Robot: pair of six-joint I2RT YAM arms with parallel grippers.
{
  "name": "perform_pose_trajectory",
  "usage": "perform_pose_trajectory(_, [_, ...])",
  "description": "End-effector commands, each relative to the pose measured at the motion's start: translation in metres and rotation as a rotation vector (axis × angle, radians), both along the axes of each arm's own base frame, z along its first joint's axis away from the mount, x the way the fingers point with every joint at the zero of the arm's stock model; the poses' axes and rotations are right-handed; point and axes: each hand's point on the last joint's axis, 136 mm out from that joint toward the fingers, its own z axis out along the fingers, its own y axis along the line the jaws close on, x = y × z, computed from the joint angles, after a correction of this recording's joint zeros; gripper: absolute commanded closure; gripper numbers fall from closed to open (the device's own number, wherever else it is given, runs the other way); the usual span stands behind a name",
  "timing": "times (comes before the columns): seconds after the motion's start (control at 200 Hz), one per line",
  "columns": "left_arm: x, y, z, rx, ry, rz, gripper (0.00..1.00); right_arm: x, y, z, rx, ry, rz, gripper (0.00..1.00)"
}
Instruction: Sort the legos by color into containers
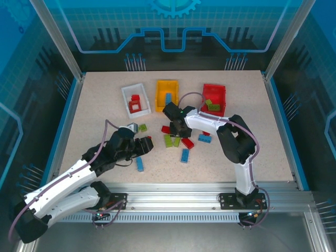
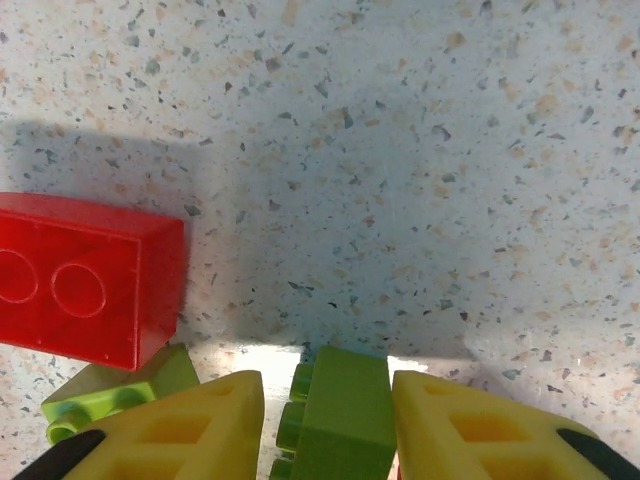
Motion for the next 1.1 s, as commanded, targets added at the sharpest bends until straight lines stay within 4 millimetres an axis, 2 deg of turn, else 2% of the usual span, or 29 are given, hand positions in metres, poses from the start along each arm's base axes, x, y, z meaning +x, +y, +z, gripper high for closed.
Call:
perform_pose_trajectory(0.0, [-0.003, -0.004, -0.002, -0.016, 0.013, -0.012, 0.55, -0.004, -0.001, -0.005, 0.004, 0.035, -0.026, 0.61])
perform_pose_trajectory(0.165, [-0.002, -0.007, -0.004, -0.020, 0.018, -0.018, 0.55, -0.003, 0.000, -0.006, 0.011, 0.035, -0.032, 0.69])
perform_pose_trajectory(0.265, [-0.002, -0.007, -0.003, -0.019, 0.015, -0.019, 0.55, 0.000, 0.000, 0.001, 0.023, 0.007, -0.041, 0.77])
perform_pose_trajectory(0.44, [-0.001, -0.010, -0.003, -0.024, 0.017, -0.025, 0.55, 0.006, -0.003, 0.033, 0.038, -0.078, -0.043, 0.82])
perform_pose_trajectory(0.58, [0.006, -0.023, 0.003, -0.048, 0.012, -0.047, 0.55, 0.012, -0.013, 0.066, 0.033, -0.152, -0.045, 0.84])
perform_pose_trajectory(0.71, [0.023, -0.047, 0.027, -0.084, -0.028, -0.088, 0.55, 0.027, -0.050, 0.108, 0.016, -0.254, -0.077, 0.84])
perform_pose_trajectory(0.895, [0.058, -0.102, 0.058, -0.121, -0.092, -0.187, 0.54, 0.072, -0.130, 0.152, 0.003, -0.376, -0.156, 0.83])
perform_pose_trajectory(0.995, [0.080, -0.137, 0.074, -0.124, -0.142, -0.243, 0.55, 0.109, -0.165, 0.165, -0.018, -0.440, -0.180, 0.83])
perform_pose_trajectory(1.095, [0.105, -0.164, 0.085, -0.110, -0.192, -0.269, 0.55, 0.146, -0.188, 0.164, -0.058, -0.456, -0.180, 0.83])
